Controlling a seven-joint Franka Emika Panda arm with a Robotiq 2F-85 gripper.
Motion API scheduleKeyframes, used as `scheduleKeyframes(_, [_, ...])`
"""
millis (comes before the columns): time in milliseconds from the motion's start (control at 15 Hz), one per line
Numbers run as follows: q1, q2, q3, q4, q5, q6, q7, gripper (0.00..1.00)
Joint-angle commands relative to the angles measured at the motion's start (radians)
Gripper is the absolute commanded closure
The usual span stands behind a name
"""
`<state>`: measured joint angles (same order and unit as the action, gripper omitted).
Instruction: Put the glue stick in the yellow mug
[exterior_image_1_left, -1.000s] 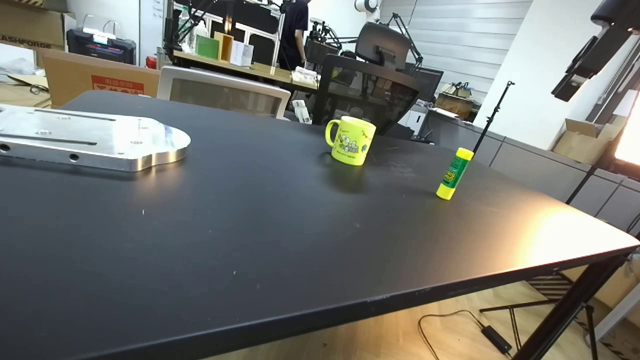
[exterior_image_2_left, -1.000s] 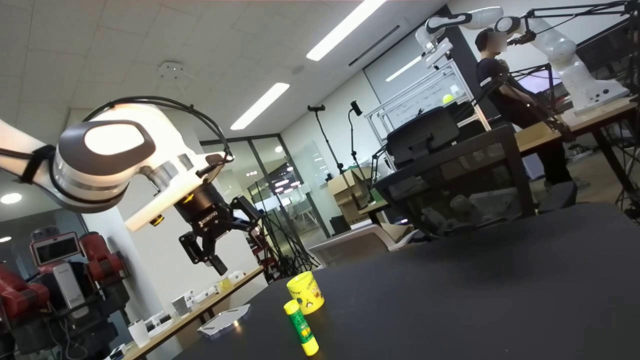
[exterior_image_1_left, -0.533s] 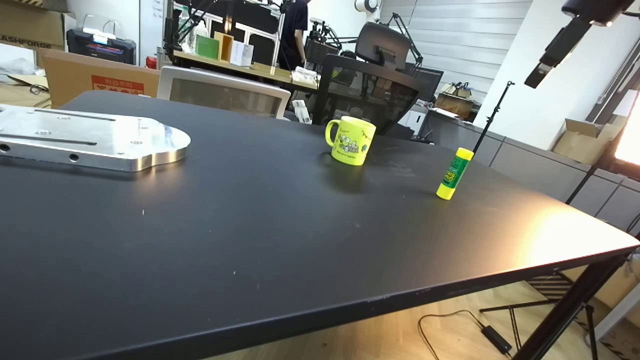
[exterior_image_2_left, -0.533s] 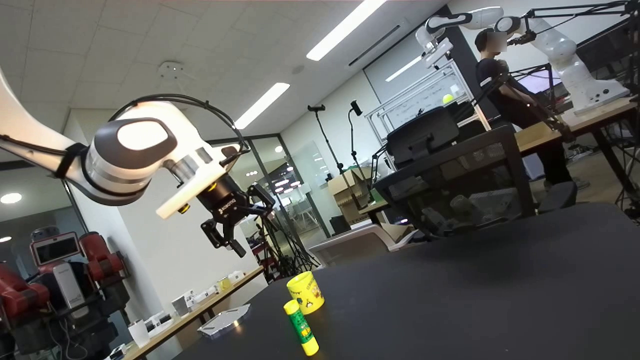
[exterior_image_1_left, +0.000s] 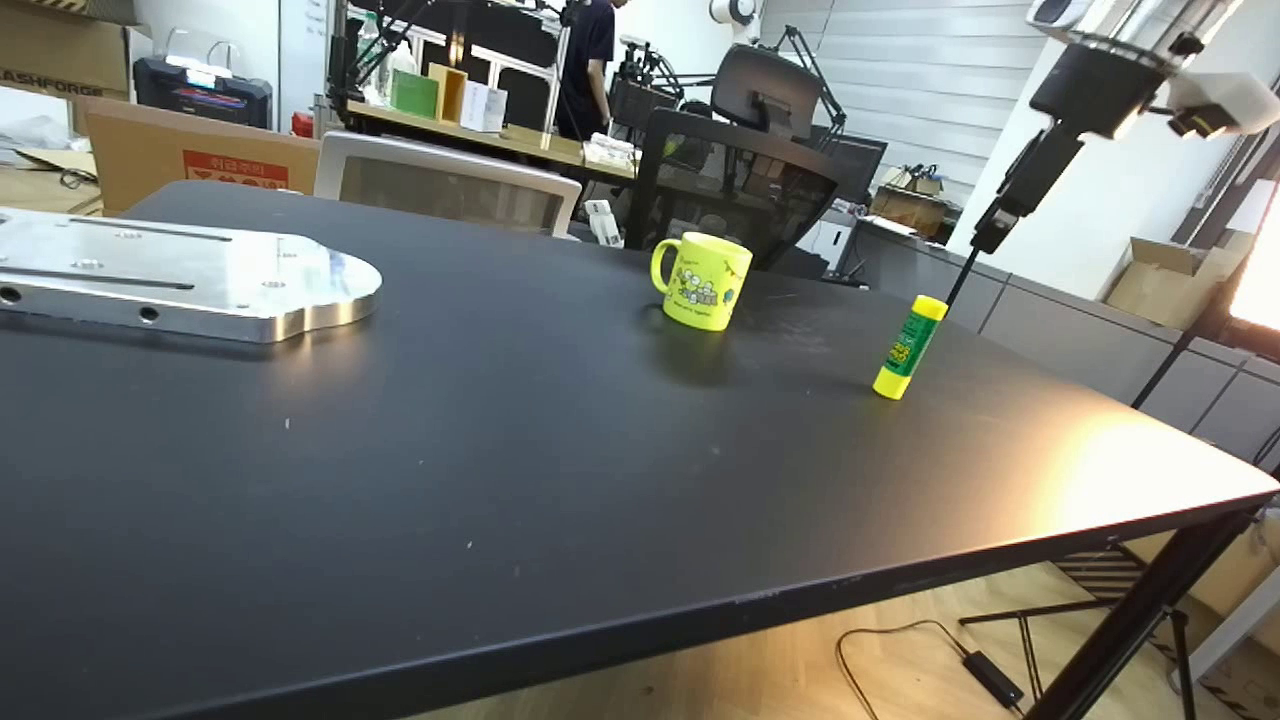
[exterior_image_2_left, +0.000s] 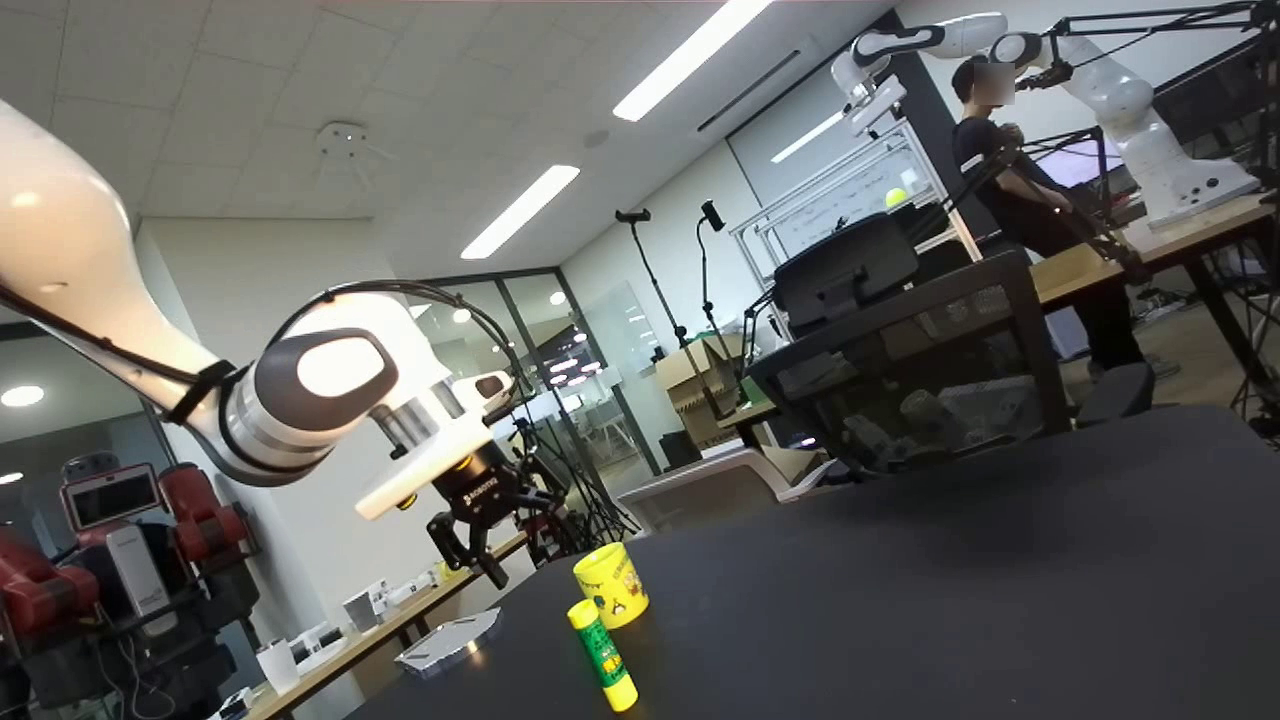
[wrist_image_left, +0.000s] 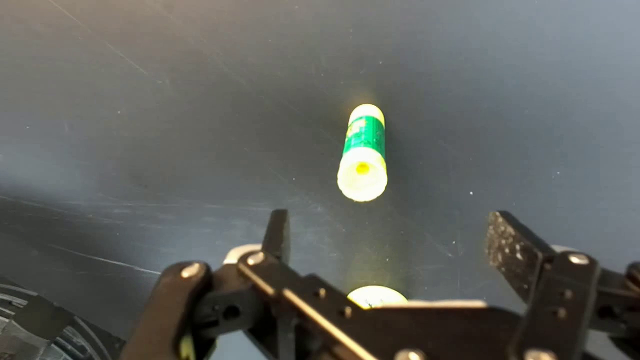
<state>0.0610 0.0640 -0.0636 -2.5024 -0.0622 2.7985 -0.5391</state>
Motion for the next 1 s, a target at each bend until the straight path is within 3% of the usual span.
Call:
scheduleKeyframes(0, [-0.039,0.023,0.038,0.004,-0.023,0.012,0.02,0.0])
scheduleKeyframes(333, [-0.069,0.073,0.05,0.048,0.0,0.069,0.008,0.0])
scheduleKeyframes(467, [-0.092,0.091,0.079,0.069,0.059,0.05,-0.02,0.0])
scheduleKeyframes(933, [-0.116,0.209,0.092,0.169,0.008,-0.046,0.015,0.0])
